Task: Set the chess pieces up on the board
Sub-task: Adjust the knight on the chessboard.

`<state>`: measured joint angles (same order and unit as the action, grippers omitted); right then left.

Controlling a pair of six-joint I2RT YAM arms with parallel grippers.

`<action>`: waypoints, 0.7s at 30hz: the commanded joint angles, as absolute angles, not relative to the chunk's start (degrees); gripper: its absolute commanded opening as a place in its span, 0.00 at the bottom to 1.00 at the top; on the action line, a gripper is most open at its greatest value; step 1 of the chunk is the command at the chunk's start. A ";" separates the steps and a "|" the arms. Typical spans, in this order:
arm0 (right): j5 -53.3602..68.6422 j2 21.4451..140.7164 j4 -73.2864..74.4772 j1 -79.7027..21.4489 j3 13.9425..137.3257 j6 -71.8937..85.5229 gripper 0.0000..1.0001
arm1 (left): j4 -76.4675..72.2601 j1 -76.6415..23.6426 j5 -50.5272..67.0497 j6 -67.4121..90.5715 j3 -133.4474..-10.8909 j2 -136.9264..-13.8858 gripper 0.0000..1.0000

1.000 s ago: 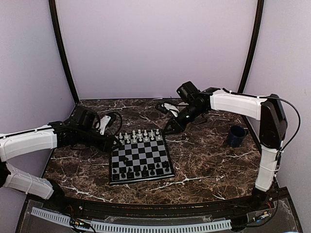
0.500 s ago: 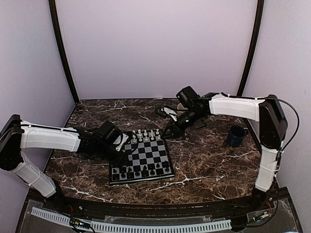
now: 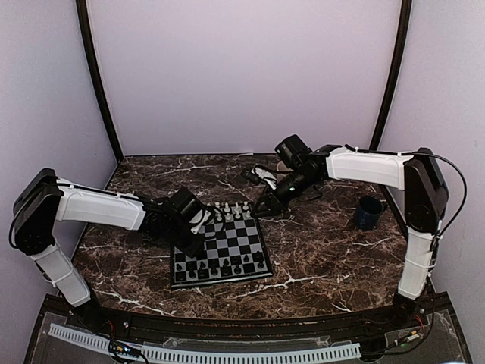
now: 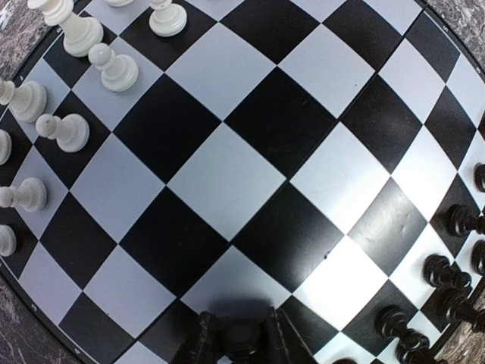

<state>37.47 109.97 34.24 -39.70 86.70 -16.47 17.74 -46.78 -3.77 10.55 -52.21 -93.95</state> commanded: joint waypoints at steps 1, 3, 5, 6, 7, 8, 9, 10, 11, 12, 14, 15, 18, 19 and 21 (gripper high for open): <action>37.61 108.69 33.05 -39.64 85.81 -17.09 0.25 | 19.25 -47.02 -1.09 8.52 -53.59 -94.84 0.21; 37.57 108.82 33.05 -39.60 85.59 -17.18 0.25 | 18.52 -47.02 1.10 7.54 -53.40 -95.21 0.19; 37.48 108.91 33.04 -39.55 85.61 -17.23 0.25 | 17.64 -47.13 3.55 6.68 -53.28 -95.57 0.18; 37.46 109.01 33.03 -39.55 85.61 -17.23 0.25 | 17.06 -47.16 4.81 6.31 -53.14 -95.67 0.17; 37.48 109.13 33.11 -39.55 85.68 -17.23 0.25 | 16.60 -47.26 5.69 5.98 -53.01 -95.72 0.17; 37.42 109.27 33.18 -39.55 85.69 -17.18 0.25 | 16.08 -47.42 6.46 5.65 -52.92 -95.79 0.16; 37.38 109.37 33.19 -39.55 85.76 -17.27 0.25 | 15.66 -47.57 7.29 5.17 -52.78 -95.89 0.16; 37.30 109.49 33.30 -39.55 85.78 -17.35 0.25 | 14.96 -47.82 8.25 4.66 -52.63 -95.91 0.16; 37.24 109.56 33.36 -39.55 85.78 -17.32 0.25 | 14.67 -48.03 8.63 4.20 -52.49 -95.93 0.17; 37.12 109.66 33.39 -39.55 85.78 -17.36 0.25 | 14.30 -48.14 8.57 3.94 -52.30 -95.94 0.19; 36.93 109.82 33.46 -39.55 85.86 -17.47 0.25 | 14.20 -48.17 8.01 3.95 -52.08 -95.98 0.29; 36.76 109.93 33.53 -39.55 85.93 -17.49 0.25 | 14.33 -48.16 7.69 3.95 -52.03 -95.87 0.33; 37.02 110.19 33.70 -39.39 86.17 -17.41 0.25 | 14.06 -48.16 6.60 4.04 -51.59 -94.82 0.39; 37.22 110.29 33.77 -39.30 86.34 -17.40 0.25 | 13.82 -48.16 6.37 4.04 -51.40 -94.25 0.40; 37.14 110.64 34.11 -39.17 86.64 -17.58 0.25 | 13.47 -48.16 6.08 3.99 -51.12 -93.15 0.41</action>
<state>37.19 109.97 34.26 -39.62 85.95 -17.04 13.30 -47.97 6.50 4.84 -52.58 -95.35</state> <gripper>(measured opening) 0.248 0.403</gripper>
